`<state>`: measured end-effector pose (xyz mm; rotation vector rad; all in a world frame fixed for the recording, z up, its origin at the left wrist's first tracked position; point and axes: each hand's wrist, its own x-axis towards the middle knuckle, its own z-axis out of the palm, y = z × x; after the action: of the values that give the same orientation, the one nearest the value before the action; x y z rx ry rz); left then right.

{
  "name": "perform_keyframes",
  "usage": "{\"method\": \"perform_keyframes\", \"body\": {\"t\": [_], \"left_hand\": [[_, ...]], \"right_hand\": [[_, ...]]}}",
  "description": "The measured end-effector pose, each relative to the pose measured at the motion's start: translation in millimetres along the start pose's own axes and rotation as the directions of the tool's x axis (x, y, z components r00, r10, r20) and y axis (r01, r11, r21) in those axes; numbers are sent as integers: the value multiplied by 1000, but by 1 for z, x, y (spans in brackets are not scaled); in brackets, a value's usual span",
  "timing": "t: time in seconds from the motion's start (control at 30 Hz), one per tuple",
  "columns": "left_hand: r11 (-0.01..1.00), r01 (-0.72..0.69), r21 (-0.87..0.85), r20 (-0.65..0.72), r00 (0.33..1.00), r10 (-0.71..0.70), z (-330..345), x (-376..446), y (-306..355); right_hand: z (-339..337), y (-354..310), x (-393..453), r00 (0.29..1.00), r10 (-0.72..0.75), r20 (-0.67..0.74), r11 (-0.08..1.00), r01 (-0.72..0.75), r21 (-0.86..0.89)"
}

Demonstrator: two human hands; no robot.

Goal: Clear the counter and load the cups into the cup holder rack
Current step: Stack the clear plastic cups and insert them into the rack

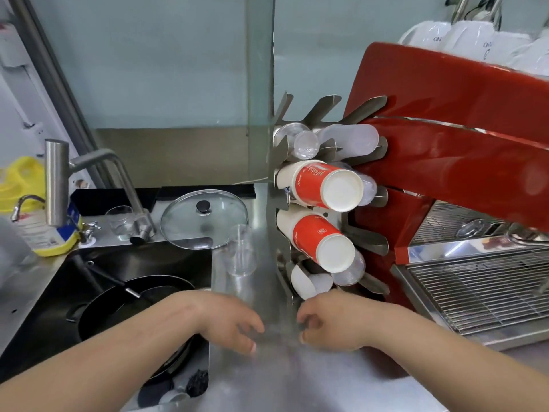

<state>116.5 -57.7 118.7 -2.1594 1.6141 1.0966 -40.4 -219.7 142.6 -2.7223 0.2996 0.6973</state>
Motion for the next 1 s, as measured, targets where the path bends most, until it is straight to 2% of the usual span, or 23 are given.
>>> {"method": "perform_keyframes", "body": {"t": [0.1,0.2,0.37,0.5,0.67,0.8,1.0], "left_hand": [[997,52,-60,37,998,-50,3,2,-15],[990,123,-75,25,992,-122,-11,4,-41],[960,261,-104,-240,930,-279,-50,5,-99],[944,281,-170,-309,895,-322,-77,9,-121],[944,237,-231,-400,861,-314,-95,28,-134],[962,178,-206,-459,851,-256,-95,52,-136],[951,118,-287,-492,833,-252,-81,86,-153]], "right_hand": [[13,-25,20,994,-106,8,994,106,13],[14,-46,50,995,-81,-63,987,89,131],[-24,-69,106,969,35,-245,961,35,275],[-60,-73,136,937,133,-323,950,-29,310],[-74,-69,168,894,276,-353,920,-140,367],[-69,-70,197,897,324,-302,902,-196,384],[-62,-64,227,897,345,-277,873,-198,446]]}}
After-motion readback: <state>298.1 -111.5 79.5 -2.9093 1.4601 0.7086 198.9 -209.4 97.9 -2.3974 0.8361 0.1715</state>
